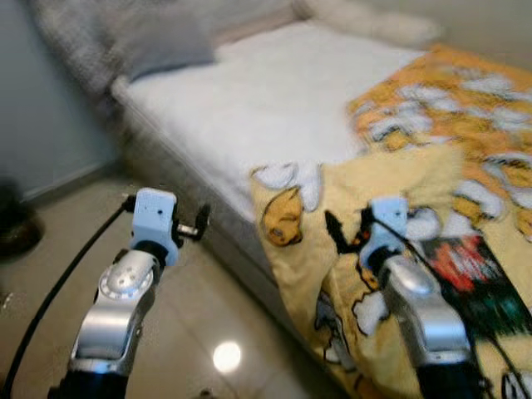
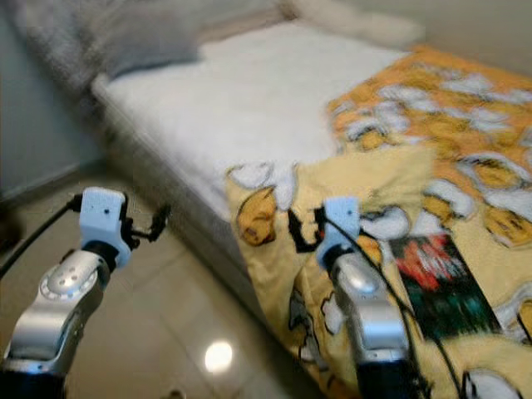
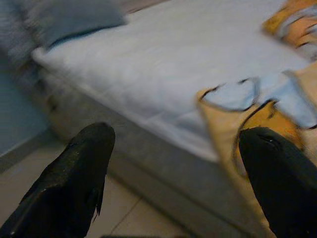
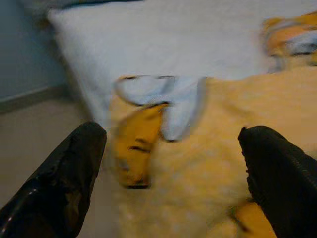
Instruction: Clean up the room
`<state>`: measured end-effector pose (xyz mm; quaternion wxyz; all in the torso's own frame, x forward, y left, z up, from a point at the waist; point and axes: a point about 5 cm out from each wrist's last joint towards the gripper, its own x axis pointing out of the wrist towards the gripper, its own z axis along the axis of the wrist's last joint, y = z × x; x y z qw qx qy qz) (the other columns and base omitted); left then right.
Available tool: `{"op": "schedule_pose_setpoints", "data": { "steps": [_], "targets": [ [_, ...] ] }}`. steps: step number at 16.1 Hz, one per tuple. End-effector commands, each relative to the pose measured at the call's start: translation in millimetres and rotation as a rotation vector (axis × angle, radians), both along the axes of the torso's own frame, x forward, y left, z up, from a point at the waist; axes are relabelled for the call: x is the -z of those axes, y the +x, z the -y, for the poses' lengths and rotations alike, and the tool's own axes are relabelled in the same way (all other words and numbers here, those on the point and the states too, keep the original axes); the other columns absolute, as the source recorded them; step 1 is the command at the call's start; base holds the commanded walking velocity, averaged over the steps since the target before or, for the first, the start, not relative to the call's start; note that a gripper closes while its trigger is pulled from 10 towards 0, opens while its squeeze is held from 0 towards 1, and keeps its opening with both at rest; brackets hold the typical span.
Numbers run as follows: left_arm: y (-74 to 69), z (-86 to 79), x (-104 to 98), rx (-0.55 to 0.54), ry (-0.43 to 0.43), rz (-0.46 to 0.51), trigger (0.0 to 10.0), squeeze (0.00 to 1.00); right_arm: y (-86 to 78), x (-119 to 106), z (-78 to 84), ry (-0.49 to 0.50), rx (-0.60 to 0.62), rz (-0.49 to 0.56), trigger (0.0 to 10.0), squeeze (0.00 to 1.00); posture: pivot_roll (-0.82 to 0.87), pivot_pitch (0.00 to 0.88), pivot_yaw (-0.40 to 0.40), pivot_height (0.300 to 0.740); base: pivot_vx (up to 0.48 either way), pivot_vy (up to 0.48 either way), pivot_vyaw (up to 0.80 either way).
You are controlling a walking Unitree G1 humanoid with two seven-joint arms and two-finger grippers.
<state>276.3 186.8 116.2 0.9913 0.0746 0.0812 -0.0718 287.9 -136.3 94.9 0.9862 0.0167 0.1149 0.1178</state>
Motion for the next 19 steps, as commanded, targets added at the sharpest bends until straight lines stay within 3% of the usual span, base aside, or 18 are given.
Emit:
{"op": "schedule_pose_setpoints", "data": {
  "steps": [1,13,18,19],
  "targets": [
    [1.8,3.4,-3,0.016,0.004,0.014,10.0,1.0,0.1,0,3.8,-0.011,0.008,-0.002,10.0,0.0,-0.09,0.0,0.019,0.74,0.0,-0.352,0.0],
    [0.5,0.4,-5,0.025,0.018,0.012,10.0,1.0,-7.4,14,-2.4,-0.007,0.003,-0.053,10.0,0.0,-0.06,0.0,0.011,0.74,0.0,-0.354,0.0],
    [-3.7,6.5,2,0.059,0.014,-0.03,10.0,1.0,-10.3,18,-4.4,0.0,0.0,-0.067,10.0,0.0,-0.05,0.0,0.014,0.74,0.0,0.0,0.0],
    [-4.5,9.6,4,0.074,0.01,-0.048,10.0,0.67,-8.8,17,-3.4,0.022,0.01,-0.07,10.0,0.0,-0.05,0.0,0.016,0.74,0.0,0.0,0.0]
  ]
}}
